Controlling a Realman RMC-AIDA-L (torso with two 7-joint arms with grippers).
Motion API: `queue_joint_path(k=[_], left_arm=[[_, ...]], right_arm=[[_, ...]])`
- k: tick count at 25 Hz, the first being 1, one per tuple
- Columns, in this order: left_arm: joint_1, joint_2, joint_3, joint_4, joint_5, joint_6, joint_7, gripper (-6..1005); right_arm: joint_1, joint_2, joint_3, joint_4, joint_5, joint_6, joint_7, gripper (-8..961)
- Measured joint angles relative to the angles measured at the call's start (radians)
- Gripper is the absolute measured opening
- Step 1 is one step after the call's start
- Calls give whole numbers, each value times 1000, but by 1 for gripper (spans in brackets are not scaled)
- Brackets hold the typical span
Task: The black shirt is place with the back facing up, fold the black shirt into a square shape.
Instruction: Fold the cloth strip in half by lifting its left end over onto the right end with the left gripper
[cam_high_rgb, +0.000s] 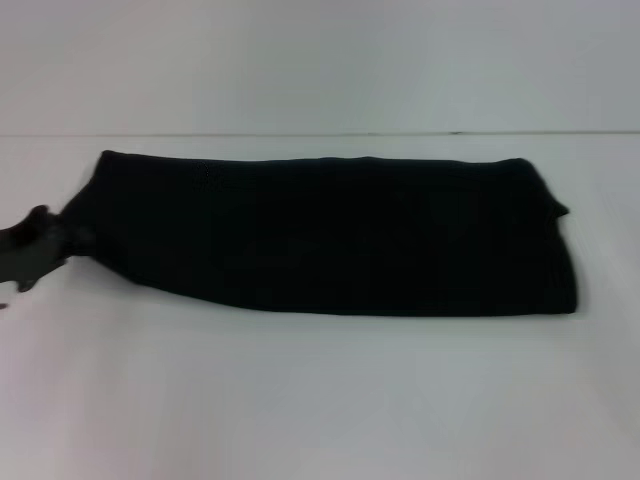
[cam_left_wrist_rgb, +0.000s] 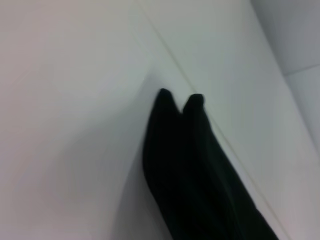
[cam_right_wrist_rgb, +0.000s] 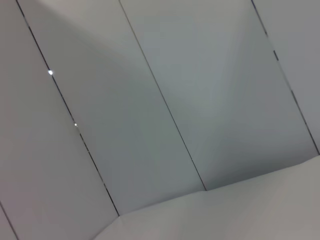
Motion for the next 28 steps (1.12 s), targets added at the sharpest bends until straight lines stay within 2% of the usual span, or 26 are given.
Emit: queue_joint_path(k=[7,12,15,18,21,26,28], left_arm=[[73,3,-66,95,70,-12,-23,22],[82,3,-59,120,85,-2,0,22],[69,-5,-53,156,88,37,25,21],[39,-17,-53,227,84,129,15,21],[-9,-19,-52,286,83,228,-20,21],[-137,-16,-31,316,82,362,-58,21],[-189,-29,19,317,81,377,-59,20]], right_arm=[[8,-1,19,1,11,-3,0,597],[14,0,44,1,12,-4,0,596],[14,0,50,1,13,-7,1,596],[10,-2,50,1,13,-12,3,596],[9,-4,51,2,13,-12,5,596],[15,-5,49,11,13,-12,6,596],[18,-6,46,12,13,-11,6,595]])
